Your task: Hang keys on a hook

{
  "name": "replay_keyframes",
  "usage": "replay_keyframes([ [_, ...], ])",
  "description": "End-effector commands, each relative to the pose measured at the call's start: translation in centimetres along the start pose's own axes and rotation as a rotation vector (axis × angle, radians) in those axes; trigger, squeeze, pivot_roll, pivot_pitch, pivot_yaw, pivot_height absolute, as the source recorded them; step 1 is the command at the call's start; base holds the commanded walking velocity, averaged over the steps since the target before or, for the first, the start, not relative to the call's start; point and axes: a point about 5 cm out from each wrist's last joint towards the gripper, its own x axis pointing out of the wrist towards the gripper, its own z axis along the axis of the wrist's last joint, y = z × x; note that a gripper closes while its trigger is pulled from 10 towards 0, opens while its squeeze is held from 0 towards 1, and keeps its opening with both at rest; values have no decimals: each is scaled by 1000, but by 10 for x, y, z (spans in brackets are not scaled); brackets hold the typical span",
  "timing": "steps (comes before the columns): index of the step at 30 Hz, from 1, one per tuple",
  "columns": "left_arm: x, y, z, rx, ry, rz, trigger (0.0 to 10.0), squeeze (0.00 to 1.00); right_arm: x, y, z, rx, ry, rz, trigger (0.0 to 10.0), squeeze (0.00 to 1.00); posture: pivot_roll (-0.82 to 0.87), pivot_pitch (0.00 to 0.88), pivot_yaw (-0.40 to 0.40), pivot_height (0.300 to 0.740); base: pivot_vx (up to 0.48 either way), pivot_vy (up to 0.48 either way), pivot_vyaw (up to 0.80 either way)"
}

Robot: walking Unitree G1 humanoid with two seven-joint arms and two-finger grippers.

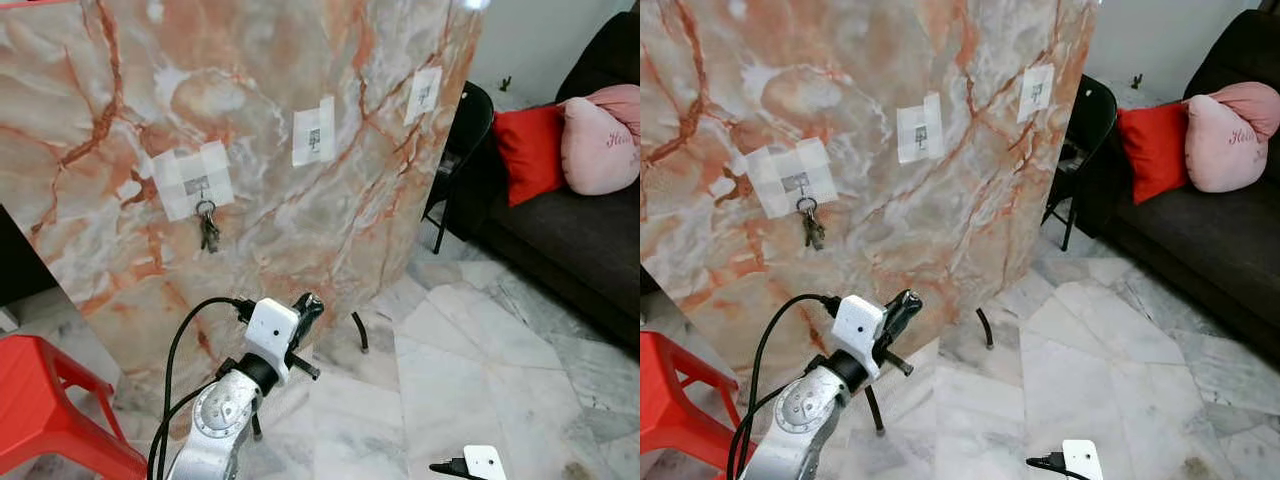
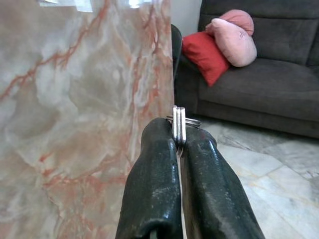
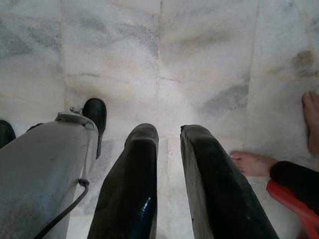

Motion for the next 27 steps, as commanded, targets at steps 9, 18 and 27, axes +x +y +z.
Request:
replay_keyframes([
  [9, 6, 4, -3, 64, 44, 87, 10000, 0, 0, -4, 1, 14, -10, -16, 10000, 0, 107, 0, -103, 740, 0, 0, 0],
  [18, 6, 6, -4, 100, 43, 83, 10000, 0, 0, -5, 1, 7, -11, -17, 10000, 0, 110, 0, -106, 740, 248, 0, 0],
  [27, 7, 3, -6, 112, 53, 65, 10000, 0, 0, -5, 1, 4, -10, -18, 10000, 0, 114, 0, -108, 740, 323, 0, 0],
])
